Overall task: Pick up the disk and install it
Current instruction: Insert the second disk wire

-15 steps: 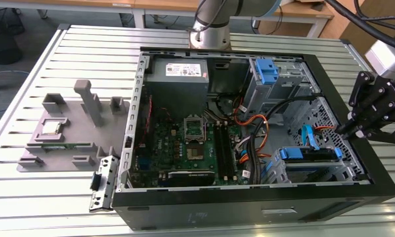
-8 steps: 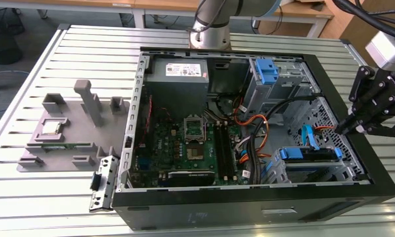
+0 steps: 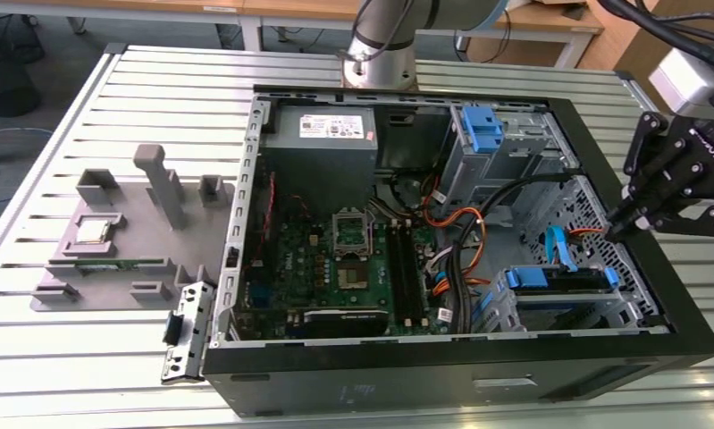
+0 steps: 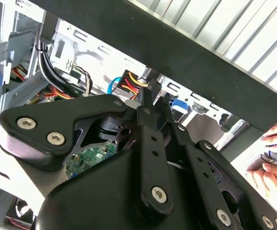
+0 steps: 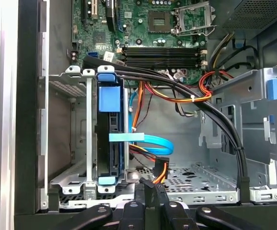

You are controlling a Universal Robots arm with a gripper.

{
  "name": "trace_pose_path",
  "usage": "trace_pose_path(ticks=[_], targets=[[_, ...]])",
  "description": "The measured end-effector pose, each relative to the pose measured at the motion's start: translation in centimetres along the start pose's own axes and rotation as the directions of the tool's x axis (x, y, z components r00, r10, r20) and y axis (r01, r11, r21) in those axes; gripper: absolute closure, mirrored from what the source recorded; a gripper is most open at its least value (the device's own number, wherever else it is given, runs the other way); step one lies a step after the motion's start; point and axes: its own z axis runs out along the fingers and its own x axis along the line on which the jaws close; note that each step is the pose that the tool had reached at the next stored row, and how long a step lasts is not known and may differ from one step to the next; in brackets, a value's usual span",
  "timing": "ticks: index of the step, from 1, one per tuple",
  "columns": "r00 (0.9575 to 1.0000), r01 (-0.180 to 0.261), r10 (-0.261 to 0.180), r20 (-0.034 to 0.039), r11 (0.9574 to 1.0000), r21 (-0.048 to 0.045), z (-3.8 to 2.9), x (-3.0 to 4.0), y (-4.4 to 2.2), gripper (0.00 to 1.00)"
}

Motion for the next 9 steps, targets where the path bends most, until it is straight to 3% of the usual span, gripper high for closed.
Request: trace_pose_path(ticks=[6,9], targets=[[1.0000,0.000,0.000,-0.0038,1.0000,0.0001,0.64,-0.35,-0.03,0.77],[0.9999,-0.001,0.001,-0.0153,1.0000,0.0005,0.89,-0.44,-0.04,0.77]])
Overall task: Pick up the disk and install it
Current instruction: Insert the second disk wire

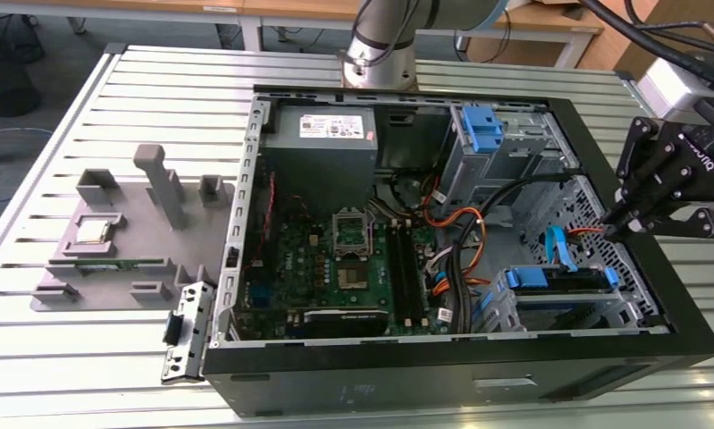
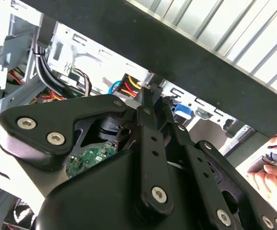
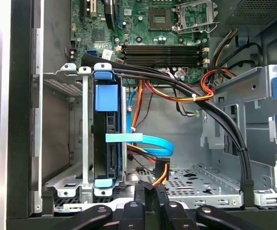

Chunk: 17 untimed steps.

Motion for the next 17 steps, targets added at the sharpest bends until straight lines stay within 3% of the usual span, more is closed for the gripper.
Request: trace_pose_path(ticks=[6,17], targets=[[0.9999,-0.001,0.001,-0.0128,1.0000,0.0005,0.52,-0.04,-0.05,0.77],[0.9999,-0.001,0.001,-0.0130,1.0000,0.0004,0.66,-0.04,-0.06,0.77]])
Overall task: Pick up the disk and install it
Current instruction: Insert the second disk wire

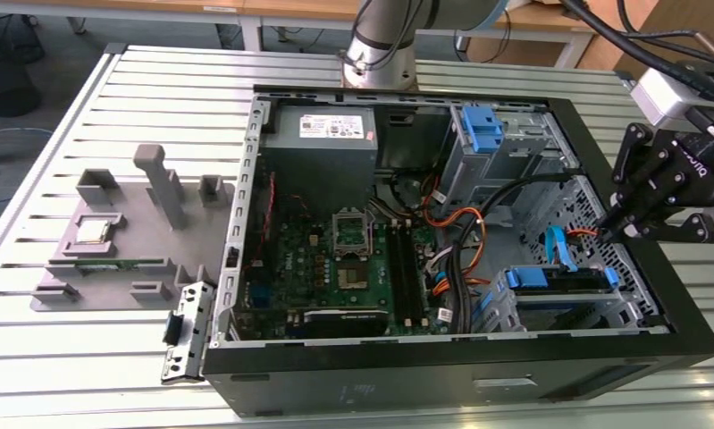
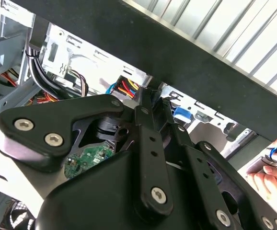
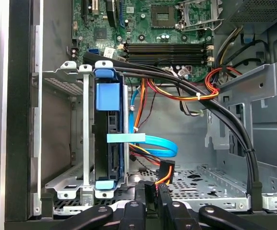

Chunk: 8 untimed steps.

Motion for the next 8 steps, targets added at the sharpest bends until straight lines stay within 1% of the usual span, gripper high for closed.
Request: trace_pose_path(ticks=[8], targets=[[1.0000,0.000,0.000,-0.0013,1.0000,0.0001,0.02,0.00,0.00,0.77]])
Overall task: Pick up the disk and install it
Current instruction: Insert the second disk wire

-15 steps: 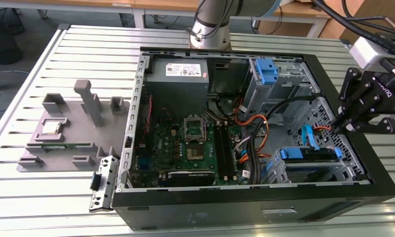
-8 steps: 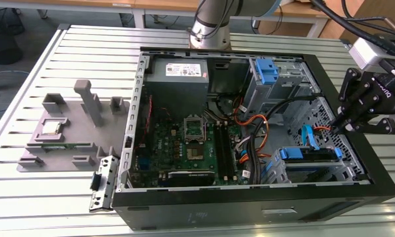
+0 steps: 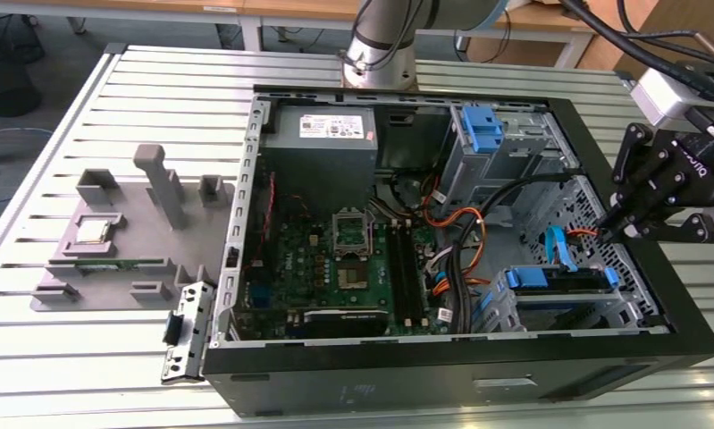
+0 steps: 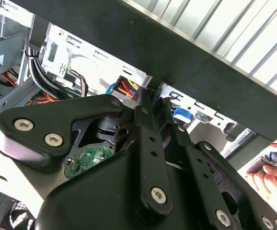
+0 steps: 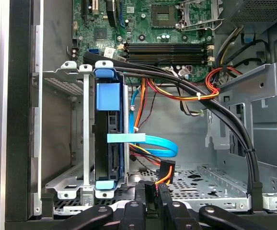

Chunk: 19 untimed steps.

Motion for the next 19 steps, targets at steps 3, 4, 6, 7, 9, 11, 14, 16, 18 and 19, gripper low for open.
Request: trace_pose_path(ticks=[3,4,6,7,9,11,14,16,18,19], targets=[[1.0000,0.000,0.000,-0.0003,1.0000,0.0000,0.00,0.00,0.00,0.78],[1.0000,0.000,0.000,-0.0007,1.0000,0.0000,-0.01,0.00,0.00,0.78],[1.0000,0.000,0.000,-0.0008,1.0000,0.0000,0.00,0.00,0.00,0.82],[1.0000,0.000,0.000,-0.0010,1.0000,0.0001,0.00,0.00,0.00,0.82],[1.0000,0.000,0.000,-0.0011,1.0000,0.0000,0.00,0.00,0.00,0.82],[1.0000,0.000,0.000,-0.0014,1.0000,0.0000,0.00,0.00,0.00,0.82],[1.0000,0.000,0.000,-0.0012,1.0000,0.0000,-0.32,0.00,0.02,0.82],[1.0000,0.000,0.000,-0.0015,1.0000,0.0000,-0.79,-0.02,0.05,0.82],[1.0000,0.000,0.000,-0.0012,1.0000,0.0000,-0.86,-0.02,0.06,0.82],[1.0000,0.000,0.000,-0.0011,1.0000,0.0000,-0.86,-0.02,0.06,0.82]])
